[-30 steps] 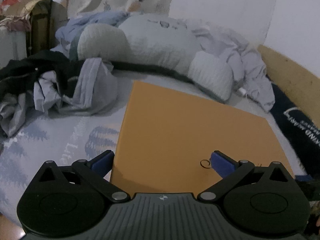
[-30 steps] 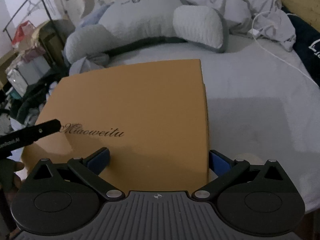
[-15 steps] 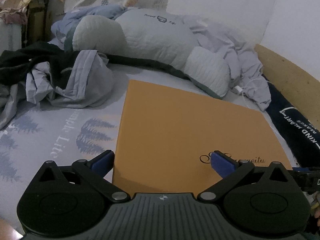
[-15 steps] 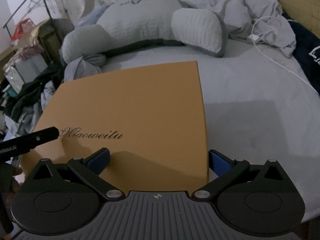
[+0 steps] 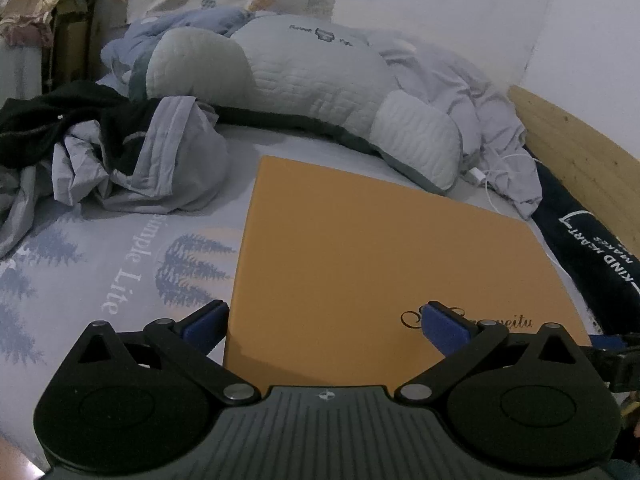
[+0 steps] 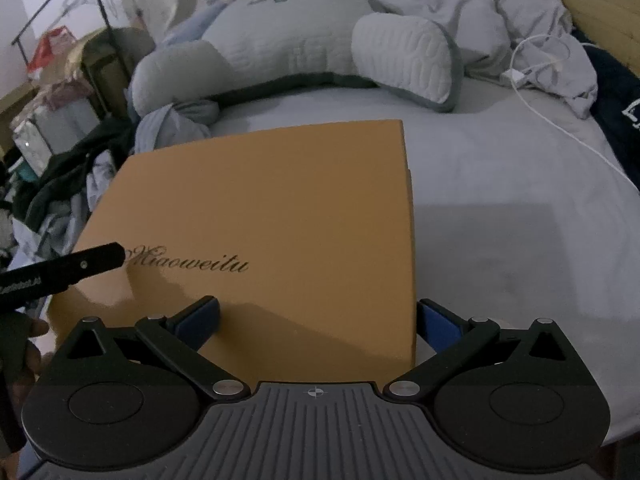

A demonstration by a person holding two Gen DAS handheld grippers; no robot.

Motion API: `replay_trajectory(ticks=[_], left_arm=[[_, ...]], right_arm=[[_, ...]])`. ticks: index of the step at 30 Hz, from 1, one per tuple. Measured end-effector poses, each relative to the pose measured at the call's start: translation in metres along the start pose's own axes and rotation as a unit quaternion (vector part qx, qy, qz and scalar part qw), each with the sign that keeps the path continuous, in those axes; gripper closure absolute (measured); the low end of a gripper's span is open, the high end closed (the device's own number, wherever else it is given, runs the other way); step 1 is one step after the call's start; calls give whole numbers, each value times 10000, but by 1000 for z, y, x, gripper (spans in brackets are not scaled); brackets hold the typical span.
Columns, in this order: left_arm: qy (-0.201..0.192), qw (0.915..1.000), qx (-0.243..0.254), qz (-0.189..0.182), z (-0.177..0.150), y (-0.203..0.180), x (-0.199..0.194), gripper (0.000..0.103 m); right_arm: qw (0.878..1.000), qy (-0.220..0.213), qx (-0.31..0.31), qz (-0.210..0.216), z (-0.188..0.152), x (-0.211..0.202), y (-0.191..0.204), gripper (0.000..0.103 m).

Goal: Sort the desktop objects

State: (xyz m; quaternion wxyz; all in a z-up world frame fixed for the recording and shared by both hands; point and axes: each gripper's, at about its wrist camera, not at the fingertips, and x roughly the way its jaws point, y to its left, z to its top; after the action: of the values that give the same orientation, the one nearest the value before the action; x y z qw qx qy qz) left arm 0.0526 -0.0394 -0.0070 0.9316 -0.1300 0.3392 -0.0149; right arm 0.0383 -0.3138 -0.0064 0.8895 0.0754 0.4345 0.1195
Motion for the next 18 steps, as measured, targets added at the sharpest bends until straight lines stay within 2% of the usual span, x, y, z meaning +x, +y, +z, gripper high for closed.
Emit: replay_trajectory(ticks=[18], left_arm=[[76, 9999, -37, -130, -4, 7, 11, 0]], right_arm=[[9998, 48, -153, -119, 0, 4, 4, 0]])
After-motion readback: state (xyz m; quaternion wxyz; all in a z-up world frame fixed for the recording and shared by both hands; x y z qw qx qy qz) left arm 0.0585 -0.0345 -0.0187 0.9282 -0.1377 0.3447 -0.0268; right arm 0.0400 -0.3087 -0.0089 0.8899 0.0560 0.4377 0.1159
